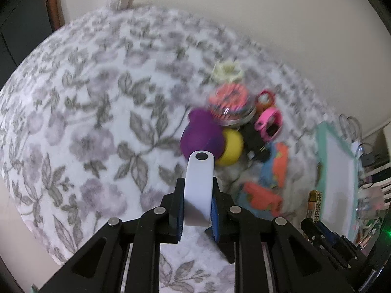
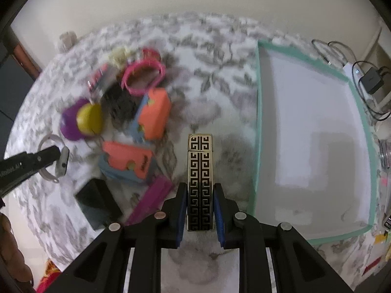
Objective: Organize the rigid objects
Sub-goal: 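Lift and carry the gold bar and white band over the teal-rimmed tray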
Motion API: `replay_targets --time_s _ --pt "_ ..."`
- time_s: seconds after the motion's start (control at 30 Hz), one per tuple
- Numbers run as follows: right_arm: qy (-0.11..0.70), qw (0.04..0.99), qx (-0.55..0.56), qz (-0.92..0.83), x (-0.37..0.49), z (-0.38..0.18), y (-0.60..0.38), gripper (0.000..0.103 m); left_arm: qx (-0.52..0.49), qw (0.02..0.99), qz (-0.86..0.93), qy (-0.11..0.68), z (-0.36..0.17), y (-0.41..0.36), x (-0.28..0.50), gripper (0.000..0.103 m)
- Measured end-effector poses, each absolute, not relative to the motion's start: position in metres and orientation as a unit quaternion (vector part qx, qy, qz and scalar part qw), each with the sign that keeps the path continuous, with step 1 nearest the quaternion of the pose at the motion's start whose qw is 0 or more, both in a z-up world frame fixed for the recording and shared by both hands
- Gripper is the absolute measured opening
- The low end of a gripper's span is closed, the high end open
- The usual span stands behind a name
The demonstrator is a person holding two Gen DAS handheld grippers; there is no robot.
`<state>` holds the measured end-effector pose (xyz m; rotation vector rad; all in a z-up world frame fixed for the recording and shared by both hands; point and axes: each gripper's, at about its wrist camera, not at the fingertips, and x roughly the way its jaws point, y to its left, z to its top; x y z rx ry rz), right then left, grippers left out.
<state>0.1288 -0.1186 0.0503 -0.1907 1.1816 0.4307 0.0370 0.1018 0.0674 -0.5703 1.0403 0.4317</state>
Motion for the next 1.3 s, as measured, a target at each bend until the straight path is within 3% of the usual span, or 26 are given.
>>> replay_targets --time_s 0.23,0.57,0.93,1.3 --pt "0.483 0.852 -0.057 0.193 0.134 0.099 -0.136 0.022 -0.236 0.857 0.179 0.421 0.114 0.076 0.037 0.019" --pt "0.438 0.891 -0.021 0.116 0.171 0.133 -0.198 0.022 -0.201 0.880 0.121 0.412 0.140 0.021 0.097 0.019" --pt "0.457 0.887 0.022 0.056 0.216 0.112 -0.257 0.022 -0.152 0.895 0.045 0.418 0.143 -0.058 0.163 0.019" --pt "0.481 0.875 0.030 0.040 0.252 0.072 -0.279 0.022 -0.112 0.885 0.015 0.452 0.108 -0.103 0.219 0.019"
